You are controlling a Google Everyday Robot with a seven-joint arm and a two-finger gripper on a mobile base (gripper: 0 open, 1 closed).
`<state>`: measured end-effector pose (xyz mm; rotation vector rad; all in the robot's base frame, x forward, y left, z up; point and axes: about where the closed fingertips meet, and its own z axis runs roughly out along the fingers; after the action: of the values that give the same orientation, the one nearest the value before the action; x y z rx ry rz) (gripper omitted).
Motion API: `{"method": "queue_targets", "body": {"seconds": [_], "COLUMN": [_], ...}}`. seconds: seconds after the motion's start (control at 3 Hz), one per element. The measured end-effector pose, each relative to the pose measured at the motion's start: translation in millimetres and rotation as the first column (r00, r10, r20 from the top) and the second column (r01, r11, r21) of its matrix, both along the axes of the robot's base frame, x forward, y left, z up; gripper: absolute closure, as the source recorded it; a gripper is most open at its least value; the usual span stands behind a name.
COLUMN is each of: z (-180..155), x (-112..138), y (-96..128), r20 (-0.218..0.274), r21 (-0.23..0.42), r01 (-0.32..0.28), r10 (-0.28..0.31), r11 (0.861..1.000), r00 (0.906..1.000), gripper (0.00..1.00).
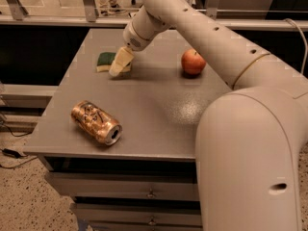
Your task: Pick sponge
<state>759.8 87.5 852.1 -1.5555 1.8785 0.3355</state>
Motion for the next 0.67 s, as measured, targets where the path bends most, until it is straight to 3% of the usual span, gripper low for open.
{"method": "queue_targets", "body": {"seconds": [0.33,0.67], "z": [-3,5], "x": [1,-10], "y": [-7,-15], "r20": [-0.059,-0.109], "r21": [0.043,0.12], "r01": [0.025,0.019], "r10": [-0.022,-0.006], "r11": [0.999,0.993], "r00": [0.998,0.9941], "gripper": [0.43,0.76]}}
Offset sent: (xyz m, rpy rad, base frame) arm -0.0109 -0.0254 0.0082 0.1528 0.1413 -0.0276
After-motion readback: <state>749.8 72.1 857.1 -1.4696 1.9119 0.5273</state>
